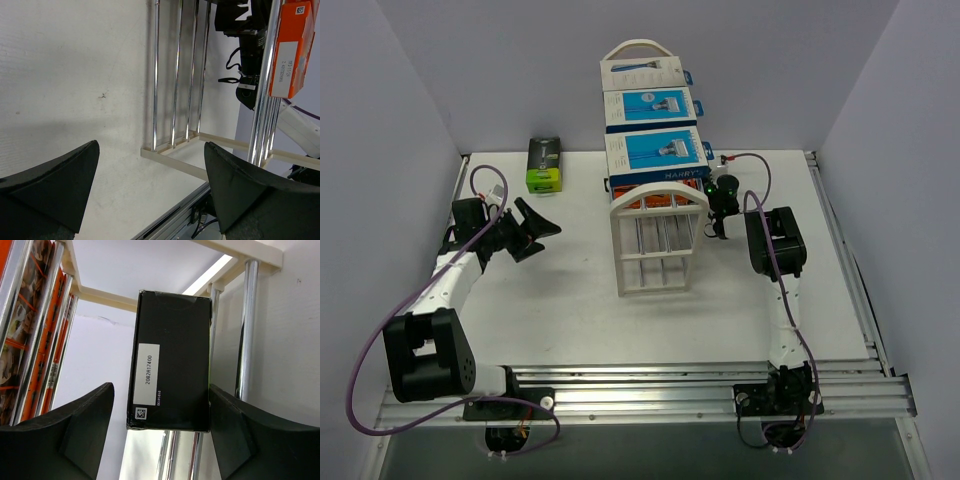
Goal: Place and organize the shaving razors onto the shelf
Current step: Place the shaving razor onto shelf
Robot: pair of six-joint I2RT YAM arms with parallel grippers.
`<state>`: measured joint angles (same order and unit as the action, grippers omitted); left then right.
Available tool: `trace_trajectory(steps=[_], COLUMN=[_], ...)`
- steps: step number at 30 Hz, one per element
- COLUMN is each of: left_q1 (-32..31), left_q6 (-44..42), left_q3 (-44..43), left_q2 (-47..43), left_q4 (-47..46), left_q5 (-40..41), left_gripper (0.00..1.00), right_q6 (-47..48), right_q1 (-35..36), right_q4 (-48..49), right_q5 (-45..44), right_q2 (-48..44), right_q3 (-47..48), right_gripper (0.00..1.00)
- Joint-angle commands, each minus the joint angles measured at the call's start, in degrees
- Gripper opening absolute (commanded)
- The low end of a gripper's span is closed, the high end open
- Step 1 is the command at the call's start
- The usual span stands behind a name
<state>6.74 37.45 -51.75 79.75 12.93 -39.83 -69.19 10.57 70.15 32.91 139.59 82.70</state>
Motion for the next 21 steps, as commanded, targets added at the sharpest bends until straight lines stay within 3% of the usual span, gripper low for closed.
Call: trace_trajectory(steps=[1,11,14,21], left_q1=[-0.2,-0.2,-0.2,-0.2], left_q6=[0.4,0.8,1.0,1.2], left_q3=[0.2,0.4,0.4,0.5], left_q2=[0.1,0.2,0.3,0.6], left_q4=[-3.1,-3.5,-3.7,-4.1], left_q5=[-1.7,-2.2,-2.2,-2.5], left_gripper=[0.94,0.94,0.94,0.94], right_q6=[1.3,6.0,11.2,16.3], right_q1=[-0.3,-0.4,-0.1,0.0], right_q4=[5.3,-1.1,-8.2,-15.2], right_q5=[-0.6,-0.4,-1.5,-3.3], right_q2=[-5.9,-8.0,-9.4,-11.3], right_q3=[0.6,0.4,0.8,1.5], right_gripper=[0.69,0.84,0.87,0.89])
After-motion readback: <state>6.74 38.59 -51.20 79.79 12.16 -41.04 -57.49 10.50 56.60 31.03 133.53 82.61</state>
